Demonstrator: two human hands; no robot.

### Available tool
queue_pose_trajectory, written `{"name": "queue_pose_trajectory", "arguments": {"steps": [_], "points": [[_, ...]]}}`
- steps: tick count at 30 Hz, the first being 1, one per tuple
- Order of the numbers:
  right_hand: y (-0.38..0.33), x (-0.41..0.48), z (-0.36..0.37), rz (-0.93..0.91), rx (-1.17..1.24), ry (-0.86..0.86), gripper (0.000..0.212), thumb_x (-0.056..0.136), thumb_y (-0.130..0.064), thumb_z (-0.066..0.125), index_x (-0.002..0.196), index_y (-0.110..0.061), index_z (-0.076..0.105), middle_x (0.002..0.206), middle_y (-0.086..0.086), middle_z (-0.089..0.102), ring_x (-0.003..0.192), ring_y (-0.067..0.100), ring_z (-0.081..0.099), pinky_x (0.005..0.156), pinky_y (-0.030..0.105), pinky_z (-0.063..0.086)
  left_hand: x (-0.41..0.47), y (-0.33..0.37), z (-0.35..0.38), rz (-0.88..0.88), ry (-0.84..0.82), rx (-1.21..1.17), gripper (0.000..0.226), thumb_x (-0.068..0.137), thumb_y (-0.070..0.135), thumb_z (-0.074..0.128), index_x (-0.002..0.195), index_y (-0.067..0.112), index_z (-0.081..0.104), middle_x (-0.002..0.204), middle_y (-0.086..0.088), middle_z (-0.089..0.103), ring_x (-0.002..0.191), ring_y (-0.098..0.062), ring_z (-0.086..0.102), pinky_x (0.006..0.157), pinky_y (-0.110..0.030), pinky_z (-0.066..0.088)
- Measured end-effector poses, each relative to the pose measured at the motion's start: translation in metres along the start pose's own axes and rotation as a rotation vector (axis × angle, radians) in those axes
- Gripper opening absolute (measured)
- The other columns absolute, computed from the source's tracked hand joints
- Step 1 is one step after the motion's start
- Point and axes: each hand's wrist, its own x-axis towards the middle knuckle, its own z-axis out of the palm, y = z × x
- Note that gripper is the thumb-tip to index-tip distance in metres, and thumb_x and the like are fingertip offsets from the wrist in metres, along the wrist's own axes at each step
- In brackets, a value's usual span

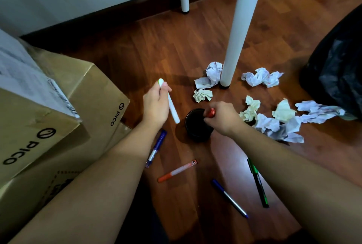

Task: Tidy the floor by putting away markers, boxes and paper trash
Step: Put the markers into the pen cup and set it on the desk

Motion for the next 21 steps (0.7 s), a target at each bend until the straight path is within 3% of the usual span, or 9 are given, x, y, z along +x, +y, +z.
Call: {"name": "queue_pose_trajectory", "arguments": {"steps": [4, 7, 10, 12, 14, 16, 18, 19, 21], "points": [[0.003, 0.002, 0.001, 0.017, -0.017, -0.042, 0.018, 0.075, -0.004, 0.064, 0.09, -0.008, 0.071, 0.095, 0.013, 0.069, 0.086, 0.025, 0.065, 0.072, 0.028, 0.052, 0.004, 0.009, 0.011, 0.118, -0.121, 0.058, 0.02, 0.097, 0.02, 0.047, 0.093, 0.007, 0.061, 0.077, -0.01, 0.064, 0.074, -0.03, 0.065, 0.073, -0.037, 0.051], [0.008, 0.006, 0.001, 0.03, 0.015, -0.028, 0.028, 0.074, -0.003, 0.066, 0.101, -0.012, 0.071, 0.097, 0.011, 0.07, 0.082, 0.02, 0.062, 0.069, 0.02, 0.045, -0.005, 0.003, 0.023, 0.185, -0.261, 0.164, 0.013, 0.093, 0.019, 0.056, 0.098, 0.007, 0.058, 0.075, -0.014, 0.065, 0.065, -0.026, 0.062, 0.065, -0.034, 0.049], [0.015, 0.005, 0.0, 0.011, 0.122, 0.011, 0.036, 0.075, 0.0, 0.066, 0.11, -0.01, 0.068, 0.098, 0.007, 0.071, 0.082, 0.012, 0.062, 0.072, 0.012, 0.044, -0.011, -0.007, 0.032, 0.18, -0.334, 0.218, 0.011, 0.088, 0.013, 0.064, 0.098, 0.009, 0.062, 0.075, -0.005, 0.063, 0.065, -0.019, 0.059, 0.068, -0.025, 0.047], [0.024, -0.001, -0.003, 0.006, 0.232, 0.131, 0.027, 0.078, -0.001, 0.066, 0.105, -0.006, 0.068, 0.093, 0.008, 0.069, 0.078, 0.011, 0.059, 0.064, 0.001, 0.041, -0.011, -0.012, 0.035, 0.185, -0.359, 0.248, 0.017, 0.084, 0.009, 0.067, 0.101, 0.009, 0.067, 0.083, -0.002, 0.063, 0.064, -0.013, 0.055, 0.066, -0.011, 0.042], [0.037, -0.01, -0.008, 0.011, 0.283, 0.323, 0.012, 0.083, -0.005, 0.063, 0.094, -0.005, 0.068, 0.082, 0.005, 0.066, 0.073, 0.013, 0.058, 0.06, 0.003, 0.04, -0.013, -0.015, 0.036, 0.195, -0.324, 0.247, 0.026, 0.083, 0.011, 0.069, 0.109, 0.01, 0.066, 0.097, -0.003, 0.061, 0.06, -0.008, 0.053, 0.064, -0.003, 0.038], [0.058, -0.02, -0.012, 0.044, 0.221, 0.474, 0.006, 0.084, -0.008, 0.061, 0.085, -0.006, 0.067, 0.074, 0.001, 0.063, 0.07, 0.016, 0.059, 0.063, 0.013, 0.04, -0.019, -0.015, 0.031, 0.231, -0.15, 0.267, 0.023, 0.085, 0.016, 0.066, 0.107, 0.012, 0.063, 0.095, 0.001, 0.055, 0.061, -0.01, 0.052, 0.064, -0.013, 0.041], [0.083, -0.028, -0.013, 0.141, 0.148, 0.487, 0.009, 0.085, -0.013, 0.059, 0.079, -0.007, 0.064, 0.071, 0.005, 0.064, 0.068, 0.023, 0.061, 0.066, 0.023, 0.042, -0.036, -0.009, 0.027, 0.436, 0.005, 0.348, 0.009, 0.085, 0.02, 0.058, 0.088, 0.012, 0.059, 0.079, 0.001, 0.054, 0.059, -0.016, 0.052, 0.054, -0.024, 0.041], [0.095, -0.032, -0.014, 0.2, 0.102, 0.434, 0.014, 0.084, -0.018, 0.058, 0.075, -0.008, 0.061, 0.069, 0.008, 0.065, 0.069, 0.027, 0.062, 0.065, 0.026, 0.043, -0.049, -0.009, 0.026, 0.632, -0.03, 0.386, 0.01, 0.082, 0.023, 0.054, 0.078, 0.014, 0.057, 0.069, 0.0, 0.055, 0.054, -0.02, 0.054, 0.047, -0.025, 0.04], [0.109, -0.039, -0.014, 0.302, -0.072, 0.206, 0.027, 0.085, -0.031, 0.056, 0.064, -0.013, 0.055, 0.068, 0.011, 0.063, 0.073, 0.031, 0.063, 0.062, 0.027, 0.041, -0.082, -0.019, 0.031, 1.046, -0.415, 0.501, 0.014, 0.079, 0.027, 0.05, 0.07, 0.018, 0.055, 0.059, 0.001, 0.057, 0.047, -0.02, 0.056, 0.04, -0.024, 0.038]]}}
